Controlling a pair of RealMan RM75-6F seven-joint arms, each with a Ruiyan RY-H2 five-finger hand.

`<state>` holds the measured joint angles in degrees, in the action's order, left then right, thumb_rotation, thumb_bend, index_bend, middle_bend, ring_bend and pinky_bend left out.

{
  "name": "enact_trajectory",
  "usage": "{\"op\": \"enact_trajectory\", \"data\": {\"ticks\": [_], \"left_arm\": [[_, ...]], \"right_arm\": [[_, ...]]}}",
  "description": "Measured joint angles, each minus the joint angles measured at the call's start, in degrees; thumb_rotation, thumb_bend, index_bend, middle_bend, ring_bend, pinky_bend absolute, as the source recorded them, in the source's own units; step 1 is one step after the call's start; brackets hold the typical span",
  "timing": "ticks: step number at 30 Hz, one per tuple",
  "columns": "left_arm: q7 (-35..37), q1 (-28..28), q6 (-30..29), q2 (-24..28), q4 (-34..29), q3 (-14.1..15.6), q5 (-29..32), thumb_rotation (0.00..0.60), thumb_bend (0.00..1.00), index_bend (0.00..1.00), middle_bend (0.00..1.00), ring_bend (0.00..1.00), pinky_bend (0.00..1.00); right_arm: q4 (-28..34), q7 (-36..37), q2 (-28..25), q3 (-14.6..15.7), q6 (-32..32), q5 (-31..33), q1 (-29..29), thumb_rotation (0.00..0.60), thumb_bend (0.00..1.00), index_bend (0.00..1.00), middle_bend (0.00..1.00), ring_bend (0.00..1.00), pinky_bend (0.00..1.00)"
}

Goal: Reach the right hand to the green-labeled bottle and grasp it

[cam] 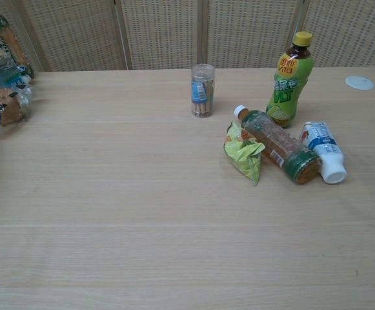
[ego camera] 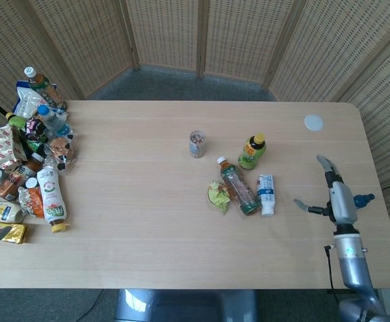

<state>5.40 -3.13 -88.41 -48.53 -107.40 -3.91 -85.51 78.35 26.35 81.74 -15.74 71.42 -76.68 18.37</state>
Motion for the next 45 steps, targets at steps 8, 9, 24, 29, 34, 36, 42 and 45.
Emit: {"op": "enact_trajectory", "data": {"ticks": [8,9,24,29,34,36,42,45], "left_arm": [[-0.75,-0.74,1.74,-0.85,1.27,-0.61,2.58,0.6,0.0,0.0,0.0,0.0,0.0],[-0.87,-0.83,1.96,-0.96,1.42,-0.68,2.9,0.6,0.0,0.0,0.0,0.0,0.0],[-2.0,-2.29,5.68,-2.65,2.22,-0.82,5.45,0.6,0.0,0.0,0.0,0.0,0.0],[-2.2,-2.62,6.52,-3.01,2.67,-0.82,6.24,0.6,0.0,0.0,0.0,0.0,0.0],[-2.62,-2.77,6.58,-3.51,3.22,-0.97,6.56,0.6,0.0,0.0,0.0,0.0,0.0],[-2.71,-2.82,6.64,-3.64,3.36,-1.02,6.68,0.6,0.0,0.0,0.0,0.0,0.0],[-2.81,-2.86,6.65,-3.9,3.79,-1.14,7.03,0.6,0.0,0.0,0.0,0.0,0.0],[-2.85,-2.87,6.62,-3.98,3.94,-1.22,7.15,0.6,0.0,0.0,0.0,0.0,0.0]], "right_arm": [[-7.22,2.39,4.18,-6.15,-11.5,9.98,7.7,0.6,0.0,0.0,0.0,0.0,0.0],[-8.39,2.69,4.67,-6.46,-12.55,10.41,8.41,0.6,0.0,0.0,0.0,0.0,0.0],[-21.6,11.2,13.23,-9.82,-26.05,15.07,17.65,0.6,0.0,0.0,0.0,0.0,0.0],[-24.82,12.97,15.85,-10.92,-27.86,15.54,20.27,0.6,0.0,0.0,0.0,0.0,0.0],[-27.12,13.39,18.03,-11.67,-28.76,16.27,22.02,0.6,0.0,0.0,0.0,0.0,0.0],[-27.92,13.35,18.93,-11.94,-29.01,16.72,22.57,0.6,0.0,0.0,0.0,0.0,0.0],[-29.33,13.97,21.23,-12.6,-29.97,17.54,23.95,0.6,0.0,0.0,0.0,0.0,0.0],[-29.79,14.38,22.08,-13.2,-30.16,17.84,24.69,0.6,0.0,0.0,0.0,0.0,0.0]]}}
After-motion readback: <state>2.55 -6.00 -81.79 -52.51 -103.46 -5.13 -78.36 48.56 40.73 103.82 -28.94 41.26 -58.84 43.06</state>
